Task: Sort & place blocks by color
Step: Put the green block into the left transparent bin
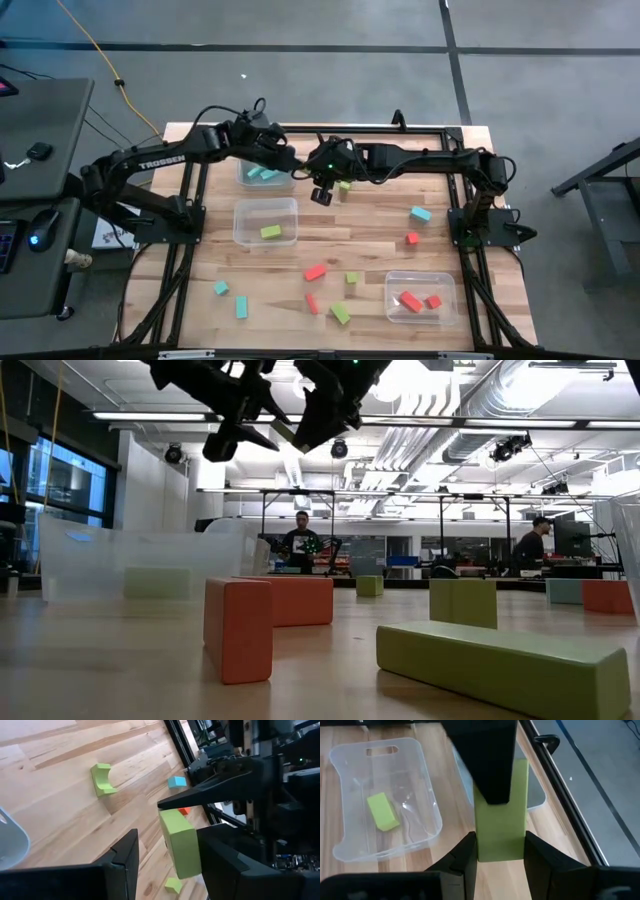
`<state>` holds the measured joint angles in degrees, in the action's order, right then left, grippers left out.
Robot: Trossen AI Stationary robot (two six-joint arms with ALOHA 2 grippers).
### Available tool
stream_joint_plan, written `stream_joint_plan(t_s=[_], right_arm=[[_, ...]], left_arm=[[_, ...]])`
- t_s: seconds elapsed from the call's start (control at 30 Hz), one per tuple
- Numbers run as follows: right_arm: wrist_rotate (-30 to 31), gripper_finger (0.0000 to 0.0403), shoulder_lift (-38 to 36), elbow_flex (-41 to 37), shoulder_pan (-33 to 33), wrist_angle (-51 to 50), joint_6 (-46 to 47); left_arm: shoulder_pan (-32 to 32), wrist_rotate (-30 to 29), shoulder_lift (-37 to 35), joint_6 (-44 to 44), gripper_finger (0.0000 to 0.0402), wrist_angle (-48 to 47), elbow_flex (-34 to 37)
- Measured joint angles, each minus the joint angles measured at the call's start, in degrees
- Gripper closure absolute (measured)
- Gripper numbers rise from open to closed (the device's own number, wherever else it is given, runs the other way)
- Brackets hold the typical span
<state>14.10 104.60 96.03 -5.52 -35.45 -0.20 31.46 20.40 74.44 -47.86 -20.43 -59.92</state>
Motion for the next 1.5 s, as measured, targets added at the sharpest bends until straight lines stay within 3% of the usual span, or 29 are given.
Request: stream_joint_plan(t_s=[0.23, 0.7, 1.03, 1.33, 1.5], right_arm=[[0.6, 0.0300, 0.0, 0.0, 0.0, -0.1, 0.2], [2.9, 0.0301, 0.0, 0.0, 0.0, 0.3, -0.2], [2.7, 0.0302, 0.0, 0.0, -0.1, 0.1, -1.1], [3.9, 0.0179, 0.0, 0.0, 0.1, 0.3, 0.0], [4.5, 0.0152, 0.0, 2.3, 0.3, -3.7, 0.2]], left_arm=[[0.0, 1.1, 2.2, 1.0, 0.0271, 1.6, 0.0], [0.0, 0.8, 2.4, 3.8, 0.0387, 5.1, 0.0], [0.0, 0.2, 2.4, 7.6, 0.0399, 5.1, 0.0], [0.0, 0.3, 2.4, 12.6, 0.0401, 4.4, 0.0], [0.0, 0.3, 2.3, 16.3, 0.0401, -1.1, 0.0]])
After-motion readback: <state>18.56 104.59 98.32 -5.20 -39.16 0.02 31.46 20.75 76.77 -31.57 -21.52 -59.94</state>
